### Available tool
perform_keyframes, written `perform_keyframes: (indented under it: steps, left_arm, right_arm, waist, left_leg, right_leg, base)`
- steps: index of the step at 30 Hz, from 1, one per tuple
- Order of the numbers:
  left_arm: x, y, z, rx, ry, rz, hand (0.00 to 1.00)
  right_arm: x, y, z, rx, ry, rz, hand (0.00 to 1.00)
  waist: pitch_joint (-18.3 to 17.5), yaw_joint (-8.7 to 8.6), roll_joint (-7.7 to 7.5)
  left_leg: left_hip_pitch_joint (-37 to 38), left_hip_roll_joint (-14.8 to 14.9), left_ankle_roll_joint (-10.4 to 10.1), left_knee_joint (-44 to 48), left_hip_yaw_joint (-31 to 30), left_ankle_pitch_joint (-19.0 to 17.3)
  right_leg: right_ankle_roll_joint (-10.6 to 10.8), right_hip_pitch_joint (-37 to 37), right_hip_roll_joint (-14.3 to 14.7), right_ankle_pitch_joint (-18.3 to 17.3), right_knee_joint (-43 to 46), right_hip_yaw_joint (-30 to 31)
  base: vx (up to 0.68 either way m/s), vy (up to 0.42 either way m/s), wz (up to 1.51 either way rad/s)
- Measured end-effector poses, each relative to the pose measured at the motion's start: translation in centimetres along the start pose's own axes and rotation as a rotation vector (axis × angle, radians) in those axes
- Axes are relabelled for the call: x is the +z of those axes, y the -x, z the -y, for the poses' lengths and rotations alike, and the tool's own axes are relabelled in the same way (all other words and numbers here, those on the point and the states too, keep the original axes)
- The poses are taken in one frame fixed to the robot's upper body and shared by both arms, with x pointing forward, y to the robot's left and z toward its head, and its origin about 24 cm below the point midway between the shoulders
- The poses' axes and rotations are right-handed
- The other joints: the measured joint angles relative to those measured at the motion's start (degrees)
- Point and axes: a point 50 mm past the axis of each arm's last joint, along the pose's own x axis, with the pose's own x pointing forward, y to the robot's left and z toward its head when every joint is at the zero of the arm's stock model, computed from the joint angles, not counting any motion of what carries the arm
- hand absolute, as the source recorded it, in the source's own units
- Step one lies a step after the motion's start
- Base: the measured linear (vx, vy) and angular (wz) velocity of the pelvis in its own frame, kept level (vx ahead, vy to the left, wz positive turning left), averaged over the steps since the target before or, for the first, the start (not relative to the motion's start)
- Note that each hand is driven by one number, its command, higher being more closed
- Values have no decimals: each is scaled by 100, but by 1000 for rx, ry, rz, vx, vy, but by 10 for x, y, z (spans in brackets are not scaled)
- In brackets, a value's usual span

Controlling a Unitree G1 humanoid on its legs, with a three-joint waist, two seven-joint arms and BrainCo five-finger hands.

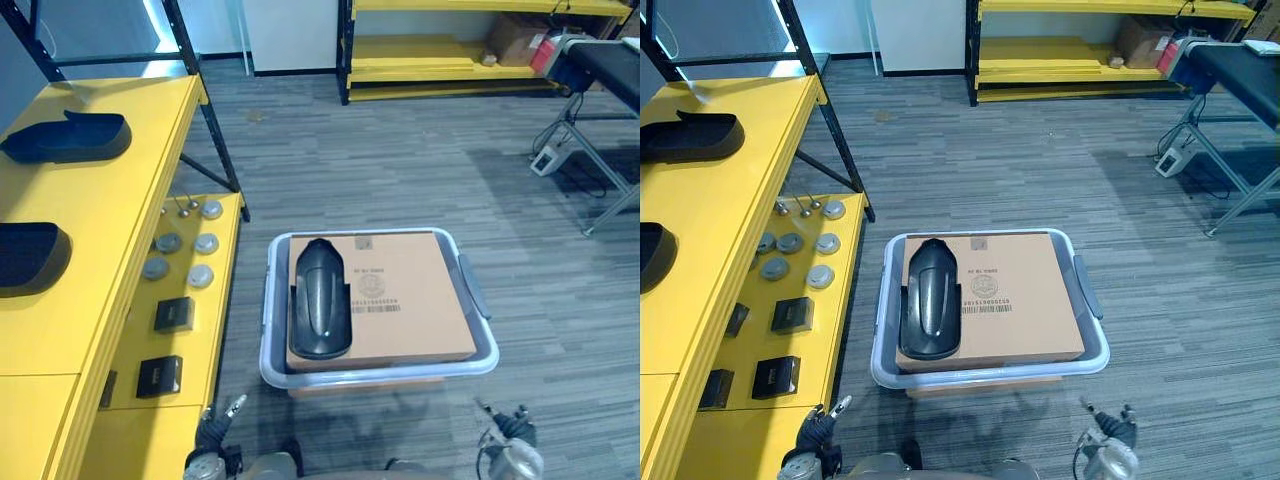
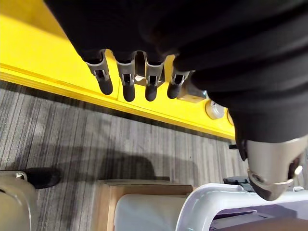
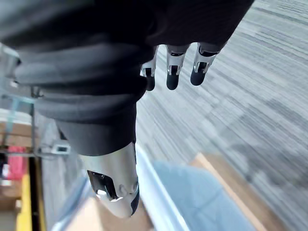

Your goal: Walk over and take plastic housings, then place them on the shelf

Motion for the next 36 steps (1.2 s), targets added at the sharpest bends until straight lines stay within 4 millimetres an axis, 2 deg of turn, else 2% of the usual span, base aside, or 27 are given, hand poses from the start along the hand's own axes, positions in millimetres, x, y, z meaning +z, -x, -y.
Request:
perform_keyframes:
  steps: [1, 3, 6, 9, 12, 15, 16, 19, 23, 25, 30, 32, 35, 36]
  left_arm:
    - [-2, 1, 0, -1, 0, -5, 0]
    - [-11, 4, -2, 2, -3, -28, 0]
    - [-12, 5, 0, -8, -13, -30, 0]
    - [-10, 5, 3, -18, -20, -20, 0]
    - [-8, 5, 4, -24, -23, -6, 0]
    - [-6, 4, 4, -23, -22, 6, 0]
    - [-4, 4, 5, -23, -23, 11, 0]
    - [-1, 4, 6, -28, -31, 25, 0]
    - [5, 4, 8, -35, -32, 53, 0]
    - [12, 2, 13, -48, -34, 75, 0]
    - [26, 1, 19, -60, -34, 123, 0]
    - [32, 0, 20, -55, -30, 146, 0]
    - [37, -1, 22, -53, -28, 159, 0]
    - [39, -2, 23, -56, -31, 165, 0]
  right_arm:
    - [9, 0, -4, 18, 1, 39, 0]
    - [39, 7, -26, 117, 28, 191, 0]
    - [65, 20, -53, 246, 51, 331, 0]
    - [72, 35, -80, 384, 140, 409, 0]
    - [76, 48, -110, 497, 248, 478, 0]
    - [83, 54, -131, 548, 360, 551, 0]
    - [86, 52, -139, 552, 386, 562, 0]
    - [87, 46, -159, 538, 443, 542, 0]
    - [80, 42, -185, 528, 500, 478, 0]
    - [82, 41, -193, 514, 518, 471, 0]
    - [83, 38, -214, 495, 534, 409, 0]
    - [81, 35, -217, 483, 544, 382, 0]
    - [74, 31, -219, 473, 571, 321, 0]
    - [71, 30, -218, 470, 581, 305, 0]
  waist:
    - [0, -9, 0]
    - [-16, -13, -12]
    - [-31, -10, 20]
    - [-45, 81, 15]
    - [-45, 120, 11]
    - [-45, 191, 12]
    - [-49, 265, 7]
    - [-44, 291, -7]
    - [-28, 491, -14]
    - [84, 579, -17]
    - [388, 640, -21]
    - [507, 754, -7]
    - [631, 809, -8]
    - [662, 874, -2]
  left_leg:
    - [32, -11, -4, -67, -1, 39]
    - [197, -50, -33, -404, 18, 206]
    - [262, -91, -57, -756, -34, 451]
    - [263, -98, -54, -787, -87, 457]
    - [182, -110, -50, -788, -203, 455]
    - [60, -155, -46, -784, -305, 462]
    - [-5, -189, -21, -752, -344, 480]
    - [-179, -224, 94, -743, -532, 573]
    - [-292, -204, 96, -695, -647, 568]
    - [-408, -200, 102, -547, -726, 554]
    - [-712, -209, 130, -359, -861, 478]
    - [-810, -208, 130, -303, -861, 478]
    - [-909, -230, 130, -284, -882, 481]
    - [-945, -235, 130, -257, -882, 482]
  right_leg:
    - [0, -1, -6, 0, -2, 4]
    - [21, -24, -13, -17, -56, 18]
    - [26, -95, 13, -32, -85, 11]
    - [32, -88, 14, -34, -82, -3]
    - [71, -106, 5, -60, -109, -19]
    - [80, -136, 1, -41, -185, -75]
    - [104, -174, -4, -5, -187, -106]
    - [131, -185, -11, 39, -210, -265]
    - [40, -177, 34, 145, -267, -345]
    - [25, -187, 42, 254, -276, -348]
    - [38, -328, 9, 373, -266, -370]
    - [1, -428, 8, 452, -268, -355]
    - [3, -505, -14, 476, -246, -369]
    - [2, -532, -19, 478, -239, -371]
  base:
    - [-120, 16, -6]
    - [-144, 9, -10]
    - [-134, 10, 5]
    - [-81, 9, 5]
    - [-18, 9, 13]
    - [58, 10, 21]
    - [99, 21, 20]
    - [124, -7, 33]
    - [122, -11, 20]
    - [53, 9, 21]
    - [-18, 24, 18]
    - [-54, 41, -8]
    - [-72, 42, 3]
    - [-58, 25, 0]
